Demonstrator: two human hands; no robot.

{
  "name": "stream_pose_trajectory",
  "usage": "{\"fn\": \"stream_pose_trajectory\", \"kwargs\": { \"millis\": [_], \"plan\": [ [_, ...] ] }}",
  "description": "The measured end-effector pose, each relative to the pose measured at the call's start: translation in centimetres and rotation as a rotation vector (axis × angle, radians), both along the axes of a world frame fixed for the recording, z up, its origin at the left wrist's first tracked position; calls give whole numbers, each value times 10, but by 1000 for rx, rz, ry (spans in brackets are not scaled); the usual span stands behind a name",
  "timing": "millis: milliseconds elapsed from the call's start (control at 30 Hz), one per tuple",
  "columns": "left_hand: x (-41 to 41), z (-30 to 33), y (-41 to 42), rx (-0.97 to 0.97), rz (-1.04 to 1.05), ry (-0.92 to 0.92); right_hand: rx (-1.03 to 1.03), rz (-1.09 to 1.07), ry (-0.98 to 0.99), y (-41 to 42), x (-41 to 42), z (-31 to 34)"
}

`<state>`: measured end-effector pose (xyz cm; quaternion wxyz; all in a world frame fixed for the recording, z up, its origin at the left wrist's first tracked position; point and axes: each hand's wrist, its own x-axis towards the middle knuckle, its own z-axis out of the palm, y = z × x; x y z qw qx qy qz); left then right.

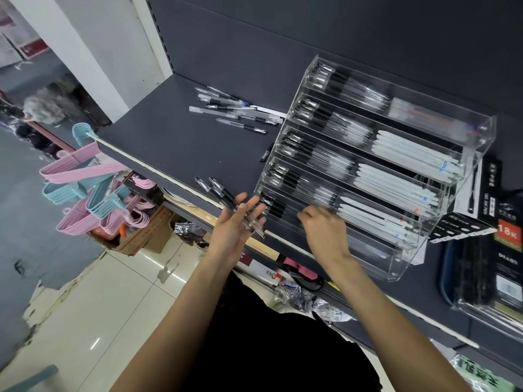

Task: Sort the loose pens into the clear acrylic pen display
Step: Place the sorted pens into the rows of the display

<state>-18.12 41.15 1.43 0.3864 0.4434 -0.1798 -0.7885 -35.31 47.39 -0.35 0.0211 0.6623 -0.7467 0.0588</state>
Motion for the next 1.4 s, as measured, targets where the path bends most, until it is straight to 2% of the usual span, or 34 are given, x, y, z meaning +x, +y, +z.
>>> {"fn": "stream_pose_trajectory", "kwargs": {
  "millis": [100, 167, 333, 467, 500, 600, 800, 967, 1067, 1133, 1267, 1400],
  "plan": [
    [-1, 3, 2, -3, 1, 88, -149, -76, -390, 4, 11, 14],
    [-5, 5, 5, -16, -8, 130, -168, -126, -656, 5, 26, 30],
    [-20, 9, 19, -80, -102, 104, -93, -91, -703, 6, 44, 28],
    [-24, 10, 19, -156, -174, 4, -84, -194, -814, 15, 24, 31],
    [-23, 10, 17, -163, -171, -22, -101, -222, -766, 19, 15, 30],
    [-11, 5, 11, -134, -85, -61, -133, -221, -412, 27, -8, 21],
    [6, -3, 9, -17, 8, -57, -35, -3, 72, 14, -12, 5],
    [9, -3, 13, 19, -39, -30, 32, 88, 204, -3, -7, 7],
    [8, -3, 15, -4, -39, -10, 46, 112, 194, -7, -8, 7],
    [7, -1, 15, -38, -40, -6, 24, 86, 46, -6, -3, 11],
    [3, 1, 16, -69, -18, 39, 7, 18, -617, -6, 32, 27],
    [-3, 5, 19, -102, -48, 12, 3, -39, -830, -6, 51, 26]
  ]
}}
